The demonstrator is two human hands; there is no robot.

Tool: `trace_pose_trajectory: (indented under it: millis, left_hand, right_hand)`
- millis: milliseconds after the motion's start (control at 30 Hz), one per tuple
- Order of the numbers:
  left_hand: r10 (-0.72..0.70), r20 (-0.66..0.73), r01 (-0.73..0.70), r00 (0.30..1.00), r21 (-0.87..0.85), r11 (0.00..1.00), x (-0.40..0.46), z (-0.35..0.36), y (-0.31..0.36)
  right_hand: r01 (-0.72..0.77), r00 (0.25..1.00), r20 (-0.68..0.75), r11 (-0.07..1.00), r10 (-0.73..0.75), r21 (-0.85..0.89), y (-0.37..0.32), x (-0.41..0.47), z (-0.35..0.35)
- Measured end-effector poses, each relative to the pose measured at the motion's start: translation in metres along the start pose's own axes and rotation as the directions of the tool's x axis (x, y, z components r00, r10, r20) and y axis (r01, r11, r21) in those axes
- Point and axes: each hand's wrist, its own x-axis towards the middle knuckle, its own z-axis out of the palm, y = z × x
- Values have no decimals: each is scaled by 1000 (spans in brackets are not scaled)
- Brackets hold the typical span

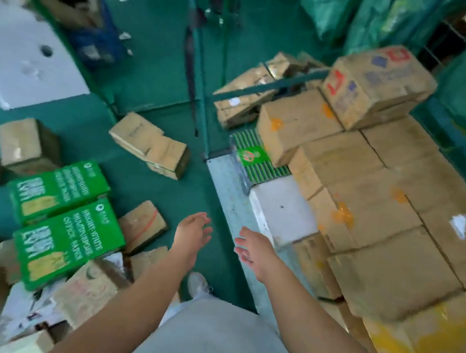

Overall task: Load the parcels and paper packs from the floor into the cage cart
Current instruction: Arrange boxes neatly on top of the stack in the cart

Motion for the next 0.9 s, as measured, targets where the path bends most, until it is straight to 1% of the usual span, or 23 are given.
trace_pose_trajectory:
  millis: [133,200,300,400,500,733,833,900]
  left_hand:
    - [6,-117,-25,993,-162,986,7,-72,28]
    - [7,-151,-45,989,-253,966,12,-105,36]
    - [22,-179,-93,984,-403,910,21,-151,37]
    - [-17,-252,-121,968,-522,844,24,-186,33]
    - [-53,-310,-154,949,-604,782,20,-214,32]
    - [-147,-415,-218,898,-709,670,24,-270,30]
    - [-214,-446,-254,869,-774,581,33,-289,35]
    - [-269,-468,-272,842,-798,538,42,-299,42]
  right_hand:
    - [46,997,70,978,-32,-205,-19,2,74]
    - [68,993,111,955,-37,-289,-28,3,104]
    - [115,986,157,907,-55,-406,-44,-1,150]
    - [170,978,194,832,-77,-528,-53,-4,194]
    - [206,970,234,759,-73,-617,-55,-5,233]
    - [285,944,327,599,-40,-748,-67,3,305]
    - [315,930,368,542,-13,-779,-75,10,338]
    - [331,918,395,508,20,-795,-80,21,360]
